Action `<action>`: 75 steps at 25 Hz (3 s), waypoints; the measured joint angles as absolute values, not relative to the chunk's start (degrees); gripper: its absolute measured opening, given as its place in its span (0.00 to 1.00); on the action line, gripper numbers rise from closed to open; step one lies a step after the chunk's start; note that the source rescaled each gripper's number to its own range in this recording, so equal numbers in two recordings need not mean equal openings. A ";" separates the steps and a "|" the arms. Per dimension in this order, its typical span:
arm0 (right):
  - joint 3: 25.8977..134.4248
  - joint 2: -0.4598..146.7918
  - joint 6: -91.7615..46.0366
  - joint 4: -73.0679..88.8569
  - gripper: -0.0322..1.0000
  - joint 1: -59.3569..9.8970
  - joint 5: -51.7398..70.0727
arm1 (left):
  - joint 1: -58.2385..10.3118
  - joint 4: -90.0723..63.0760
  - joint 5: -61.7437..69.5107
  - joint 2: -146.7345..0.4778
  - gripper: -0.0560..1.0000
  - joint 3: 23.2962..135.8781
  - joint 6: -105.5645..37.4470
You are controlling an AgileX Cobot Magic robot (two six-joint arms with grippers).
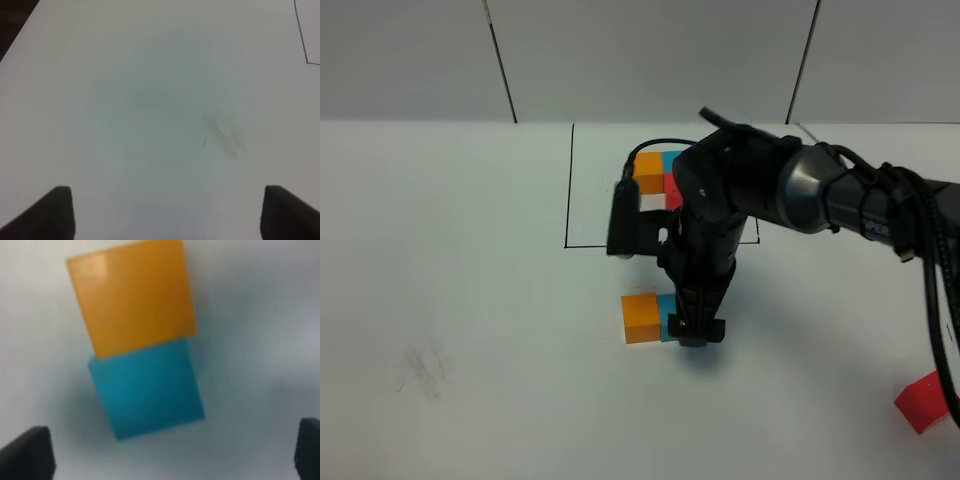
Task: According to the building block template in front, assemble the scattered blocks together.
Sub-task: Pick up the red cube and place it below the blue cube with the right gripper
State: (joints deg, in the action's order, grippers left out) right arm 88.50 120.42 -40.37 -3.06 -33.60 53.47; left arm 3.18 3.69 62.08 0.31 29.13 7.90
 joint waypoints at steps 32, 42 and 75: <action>42.44 85.65 -2.74 -6.06 1.00 -6.85 43.31 | 3.18 3.69 62.08 0.31 0.67 29.13 7.90; 36.43 85.60 -3.66 -7.10 1.00 -6.85 32.74 | 3.18 3.69 62.08 0.31 0.67 29.13 7.90; 36.39 92.33 -6.08 -8.03 0.28 -5.69 31.22 | 3.18 3.69 62.08 0.31 0.67 29.13 7.90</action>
